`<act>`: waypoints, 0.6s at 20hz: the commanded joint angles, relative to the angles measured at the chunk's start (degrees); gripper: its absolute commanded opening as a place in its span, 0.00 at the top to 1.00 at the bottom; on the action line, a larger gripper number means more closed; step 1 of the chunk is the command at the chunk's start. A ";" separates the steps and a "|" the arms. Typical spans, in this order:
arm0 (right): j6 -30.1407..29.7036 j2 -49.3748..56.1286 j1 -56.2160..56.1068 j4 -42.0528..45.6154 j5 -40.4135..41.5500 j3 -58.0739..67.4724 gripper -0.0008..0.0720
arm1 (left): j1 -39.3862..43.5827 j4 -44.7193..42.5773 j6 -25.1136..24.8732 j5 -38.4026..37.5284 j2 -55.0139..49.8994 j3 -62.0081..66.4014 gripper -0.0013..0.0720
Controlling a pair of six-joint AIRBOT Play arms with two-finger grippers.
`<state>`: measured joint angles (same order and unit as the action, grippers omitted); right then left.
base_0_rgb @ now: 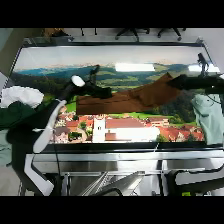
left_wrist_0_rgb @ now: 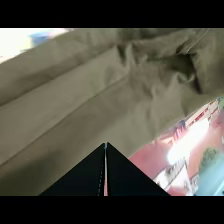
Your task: Fold the shirts.
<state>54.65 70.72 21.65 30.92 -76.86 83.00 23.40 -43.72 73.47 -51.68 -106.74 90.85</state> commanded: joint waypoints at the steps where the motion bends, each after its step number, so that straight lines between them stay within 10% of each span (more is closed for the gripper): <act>1: 6.51 -4.68 -0.72 -0.96 -7.63 6.19 0.95 | 11.74 0.35 0.50 8.20 -10.36 9.53 0.96; 12: 11.43 -6.73 -9.18 -5.68 -9.75 8.09 0.95 | 12.94 12.61 7.13 2.62 -21.84 24.17 0.96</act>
<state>65.30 64.01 14.35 25.71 -86.19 90.89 39.03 -36.88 80.49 -43.68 -130.54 116.42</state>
